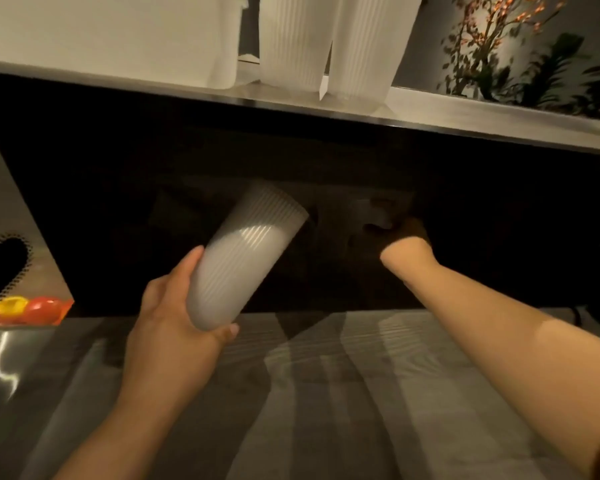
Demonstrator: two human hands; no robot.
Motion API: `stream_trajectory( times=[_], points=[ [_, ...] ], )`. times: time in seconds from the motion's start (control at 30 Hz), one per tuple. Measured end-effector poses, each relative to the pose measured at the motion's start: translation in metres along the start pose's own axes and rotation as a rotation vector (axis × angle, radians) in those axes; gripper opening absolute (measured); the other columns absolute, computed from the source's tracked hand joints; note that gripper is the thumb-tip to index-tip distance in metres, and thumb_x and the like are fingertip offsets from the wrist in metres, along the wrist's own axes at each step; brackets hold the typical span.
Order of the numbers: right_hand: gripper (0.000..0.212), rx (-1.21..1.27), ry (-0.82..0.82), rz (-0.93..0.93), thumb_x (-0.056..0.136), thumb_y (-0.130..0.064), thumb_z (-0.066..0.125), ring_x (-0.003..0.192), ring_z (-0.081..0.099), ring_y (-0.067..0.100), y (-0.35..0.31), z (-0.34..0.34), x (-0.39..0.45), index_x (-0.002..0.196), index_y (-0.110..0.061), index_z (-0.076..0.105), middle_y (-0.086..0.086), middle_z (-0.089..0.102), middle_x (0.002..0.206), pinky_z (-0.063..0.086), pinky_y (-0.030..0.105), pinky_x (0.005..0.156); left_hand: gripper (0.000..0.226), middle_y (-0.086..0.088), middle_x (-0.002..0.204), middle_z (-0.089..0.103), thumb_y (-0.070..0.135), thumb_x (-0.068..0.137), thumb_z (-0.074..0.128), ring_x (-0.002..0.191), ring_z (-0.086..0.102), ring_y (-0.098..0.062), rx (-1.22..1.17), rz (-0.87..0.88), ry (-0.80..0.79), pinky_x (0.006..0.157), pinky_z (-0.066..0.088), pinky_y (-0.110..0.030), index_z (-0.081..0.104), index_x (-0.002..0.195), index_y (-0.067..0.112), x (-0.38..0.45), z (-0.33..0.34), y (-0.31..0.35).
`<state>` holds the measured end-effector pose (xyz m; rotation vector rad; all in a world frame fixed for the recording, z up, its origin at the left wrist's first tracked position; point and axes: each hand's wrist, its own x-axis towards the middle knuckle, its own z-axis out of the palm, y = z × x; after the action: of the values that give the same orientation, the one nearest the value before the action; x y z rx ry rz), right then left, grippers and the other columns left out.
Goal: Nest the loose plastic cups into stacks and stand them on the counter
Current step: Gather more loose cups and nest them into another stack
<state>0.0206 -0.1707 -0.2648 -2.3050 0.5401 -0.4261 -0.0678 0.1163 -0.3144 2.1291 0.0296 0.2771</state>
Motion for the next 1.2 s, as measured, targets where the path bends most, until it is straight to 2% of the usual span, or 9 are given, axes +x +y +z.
stream_trajectory(
  times=[0.1,0.27,0.4,0.47,0.6,0.8,0.93,1.03,1.2],
  points=[
    [0.063,-0.441,-0.009,-0.115,0.095,-0.05,0.048,0.141,0.03,0.039,0.004,0.01,0.029,0.15,-0.023,0.031,0.016,0.033,0.154,0.027,0.05,0.112,0.103,0.009,0.14,0.035,0.022,0.069,0.087,0.119,0.047,-0.021,0.033,-0.009,0.024,0.098,0.04,-0.039,0.026,0.147,0.049,0.009,0.008,-0.005],
    [0.087,-0.437,-0.065,-0.164,0.082,-0.075,0.03,0.148,0.004,0.039,-0.004,0.035,0.065,0.155,-0.032,0.011,0.011,0.005,0.163,0.007,0.061,0.117,0.098,0.006,0.136,0.036,0.027,0.067,0.087,0.12,0.048,-0.026,0.092,-0.026,0.043,0.098,0.042,-0.044,0.03,0.145,0.038,0.018,0.019,-0.012],
    [0.07,-0.442,-0.106,-0.16,0.085,-0.049,0.052,0.14,0.029,0.042,0.006,0.057,0.088,0.146,-0.016,0.039,0.019,0.032,0.153,0.024,0.06,0.114,0.096,0.004,0.131,0.037,0.029,0.067,0.087,0.118,0.048,-0.025,0.127,-0.014,0.05,0.097,0.043,-0.042,0.031,0.145,0.033,0.025,0.02,-0.017],
    [0.067,-0.426,-0.141,-0.171,0.081,-0.051,0.051,0.131,0.042,0.043,0.009,0.059,0.085,0.136,-0.014,0.05,0.02,0.046,0.143,0.035,0.06,0.107,0.096,0.004,0.131,0.037,0.028,0.068,0.087,0.119,0.047,-0.025,0.12,-0.017,0.049,0.096,0.041,-0.04,0.032,0.146,0.031,0.026,0.019,-0.018],
    [0.088,-0.457,-0.226,-0.406,0.079,-0.074,0.044,0.143,0.028,0.034,0.008,0.051,0.066,0.151,-0.025,0.03,0.009,0.032,0.156,0.023,0.056,0.116,0.1,0.006,0.138,0.035,0.026,0.069,0.087,0.122,0.045,-0.022,0.095,-0.019,0.038,0.099,0.041,-0.042,0.027,0.149,0.035,0.02,0.017,-0.016],
    [0.074,-0.547,-0.321,-0.541,0.089,-0.05,0.061,0.14,0.033,0.03,-0.003,0.031,0.036,0.148,-0.016,0.033,0.009,0.04,0.151,0.02,0.046,0.118,0.106,0.013,0.142,0.032,0.02,0.069,0.087,0.119,0.045,-0.018,0.052,-0.075,0.002,0.097,0.041,-0.04,0.023,0.146,0.055,-0.003,0.013,-0.004],
    [0.059,-0.304,-0.282,-0.307,0.09,-0.035,0.066,0.133,0.044,0.03,-0.016,-0.001,-0.005,0.14,-0.01,0.046,0.011,0.05,0.141,0.032,0.035,0.111,0.112,0.018,0.133,0.034,0.018,0.065,0.088,0.103,0.042,-0.007,0.055,-0.074,-0.034,0.091,0.042,-0.036,0.021,0.143,0.062,-0.019,0.004,-0.002],
    [0.045,0.303,-0.315,-0.018,0.078,-0.023,0.08,0.107,0.066,0.028,-0.013,-0.023,-0.036,0.117,-0.007,0.066,0.01,0.07,0.113,0.05,0.042,0.1,0.116,0.027,0.123,0.03,0.017,0.062,0.09,0.104,0.041,-0.005,0.048,-0.085,-0.097,0.096,0.043,-0.037,0.02,0.138,0.069,-0.03,-0.004,0.001],
    [0.023,0.584,-0.32,-0.076,0.079,-0.034,0.075,0.091,0.072,0.022,-0.019,-0.05,-0.073,0.092,-0.017,0.067,0.006,0.073,0.1,0.06,0.034,0.077,0.119,0.026,0.122,0.031,0.014,0.059,0.09,0.11,0.039,-0.004,0.061,-0.038,-0.159,0.101,0.04,-0.038,0.014,0.119,0.083,-0.045,-0.015,0.011]
  ],
)
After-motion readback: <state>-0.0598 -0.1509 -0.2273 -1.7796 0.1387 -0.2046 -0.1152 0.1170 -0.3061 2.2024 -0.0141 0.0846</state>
